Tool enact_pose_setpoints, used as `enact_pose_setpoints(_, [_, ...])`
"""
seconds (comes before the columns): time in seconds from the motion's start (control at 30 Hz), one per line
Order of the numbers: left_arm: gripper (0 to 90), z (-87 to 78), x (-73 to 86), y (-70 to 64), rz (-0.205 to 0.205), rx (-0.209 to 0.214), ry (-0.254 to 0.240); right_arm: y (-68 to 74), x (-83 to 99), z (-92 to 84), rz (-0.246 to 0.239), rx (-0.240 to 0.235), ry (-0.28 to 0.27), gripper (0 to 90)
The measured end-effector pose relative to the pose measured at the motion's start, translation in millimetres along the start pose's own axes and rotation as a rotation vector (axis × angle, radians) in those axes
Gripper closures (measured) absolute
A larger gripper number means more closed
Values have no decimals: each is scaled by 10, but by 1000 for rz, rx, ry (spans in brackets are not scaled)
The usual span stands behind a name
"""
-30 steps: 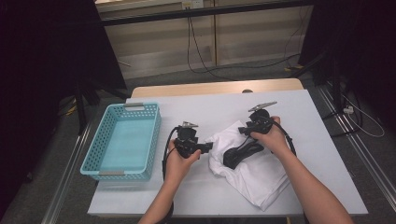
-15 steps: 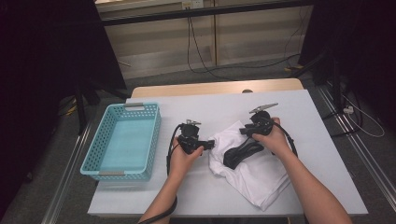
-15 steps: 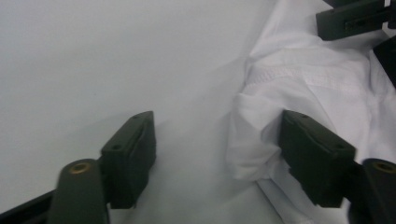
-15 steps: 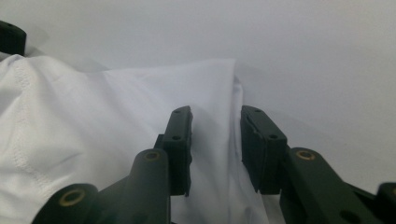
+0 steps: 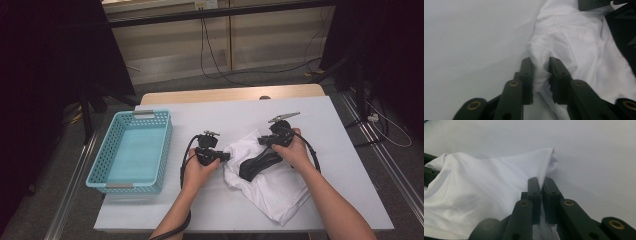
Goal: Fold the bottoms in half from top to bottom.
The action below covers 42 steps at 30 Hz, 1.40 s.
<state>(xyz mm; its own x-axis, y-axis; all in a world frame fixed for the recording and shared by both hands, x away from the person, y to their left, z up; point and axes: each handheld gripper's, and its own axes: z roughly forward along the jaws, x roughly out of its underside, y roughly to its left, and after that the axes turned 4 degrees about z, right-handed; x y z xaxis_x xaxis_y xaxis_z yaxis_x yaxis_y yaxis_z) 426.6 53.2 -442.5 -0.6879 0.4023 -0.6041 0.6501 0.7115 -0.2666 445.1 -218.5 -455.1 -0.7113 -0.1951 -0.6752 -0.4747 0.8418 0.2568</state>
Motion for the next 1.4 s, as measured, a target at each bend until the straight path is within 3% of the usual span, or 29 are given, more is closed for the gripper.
enact_pose_setpoints(0.1, [833,-57,-23,15,-4,3,-8,-7,-10,-5,-4,-3,-5,868])
enact_pose_setpoints(0.5, [851,-346,-125,110,-28,-38,-46,77,-240,-37,-27,-25,-82,872])
enact_pose_setpoints(1.0, [851,-517,-76,360,-80,-89,-68,243,-469,187,-58,-65,-111,871])
enact_pose_setpoints(1.4, [851,-605,-119,524,-105,-139,-79,305,-621,372,-45,-81,-126,870])
